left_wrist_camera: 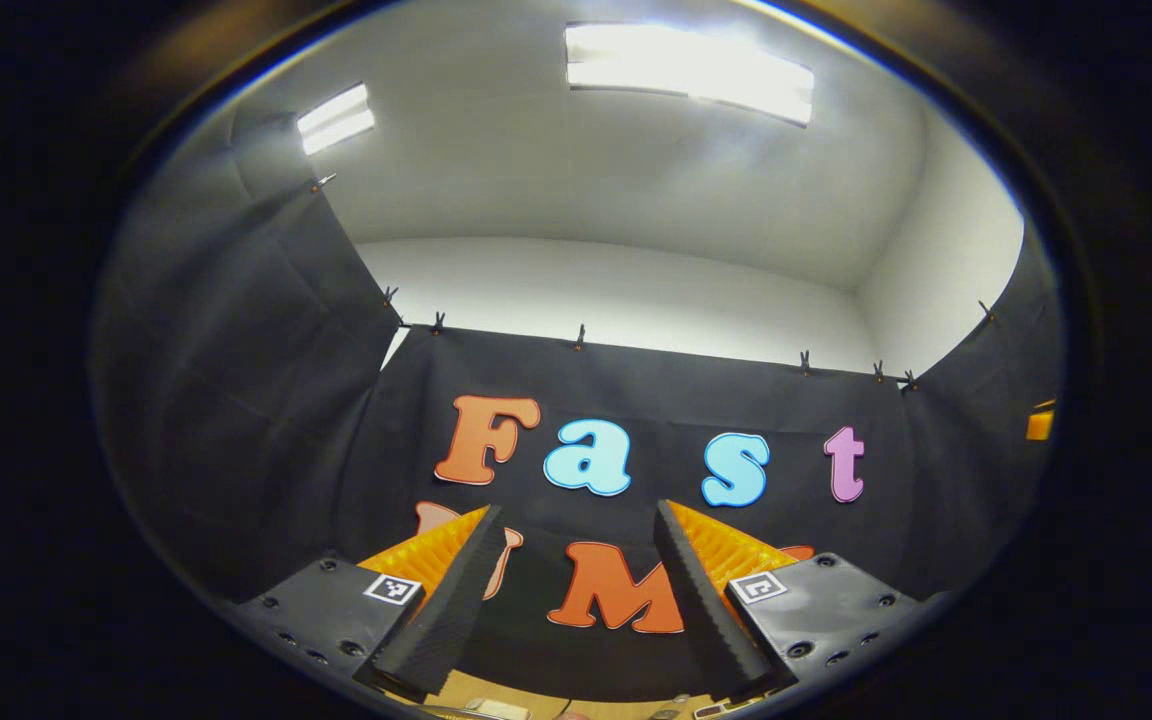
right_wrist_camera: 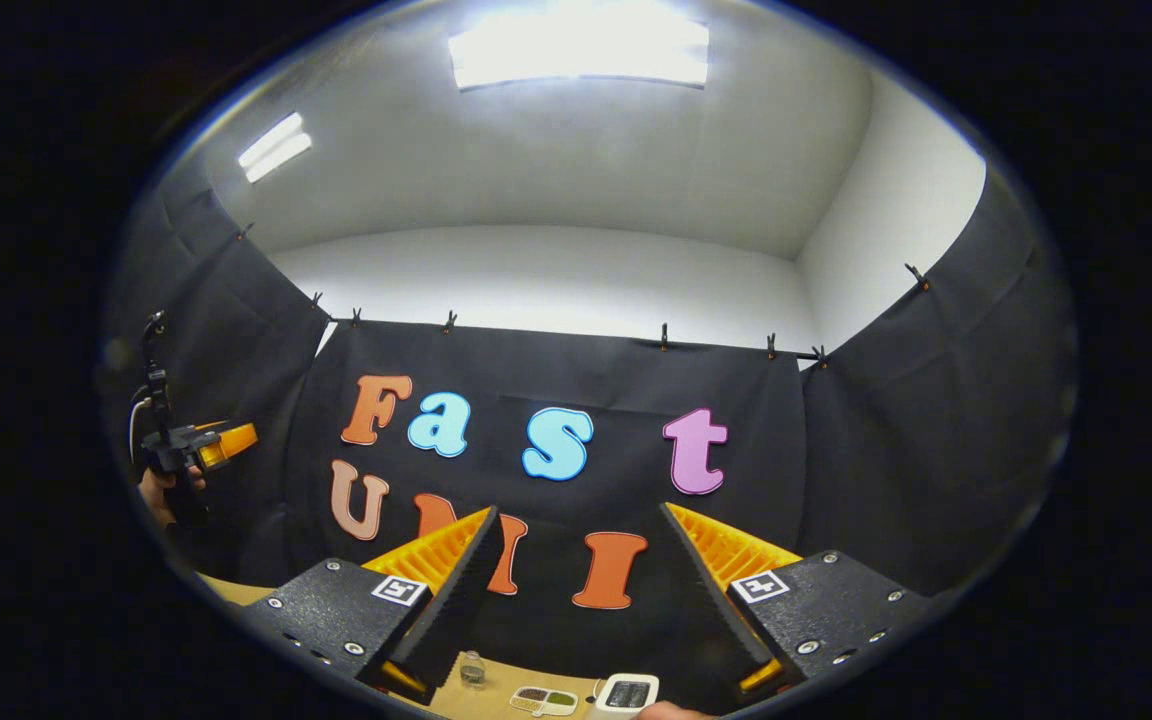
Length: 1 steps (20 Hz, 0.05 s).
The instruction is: First push the handle of the pot to place it horizontally, then grasp the pot with both hands and set it on the induction cooktop.
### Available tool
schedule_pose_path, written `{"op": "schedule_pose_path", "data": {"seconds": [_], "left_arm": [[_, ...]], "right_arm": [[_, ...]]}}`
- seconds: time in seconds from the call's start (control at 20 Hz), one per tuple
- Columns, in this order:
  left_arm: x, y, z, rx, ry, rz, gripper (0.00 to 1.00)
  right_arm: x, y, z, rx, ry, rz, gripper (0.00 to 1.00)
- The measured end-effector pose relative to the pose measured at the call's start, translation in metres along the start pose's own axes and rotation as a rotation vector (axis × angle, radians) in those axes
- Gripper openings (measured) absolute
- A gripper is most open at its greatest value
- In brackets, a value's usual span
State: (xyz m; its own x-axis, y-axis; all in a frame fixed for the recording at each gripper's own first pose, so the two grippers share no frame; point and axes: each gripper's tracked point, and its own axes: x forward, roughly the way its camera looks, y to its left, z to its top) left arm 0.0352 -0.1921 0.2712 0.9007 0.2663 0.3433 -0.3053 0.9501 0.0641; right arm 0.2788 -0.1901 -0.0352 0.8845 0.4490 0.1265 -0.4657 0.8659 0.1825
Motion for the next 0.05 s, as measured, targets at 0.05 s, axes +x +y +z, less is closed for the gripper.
{"op": "schedule_pose_path", "data": {"seconds": [0.05], "left_arm": [[0.0003,0.0017,0.0021,0.004,-0.002,0.003,0.96]], "right_arm": [[0.0005,0.0006,-0.0063,0.008,0.015,-0.005,0.95]]}}
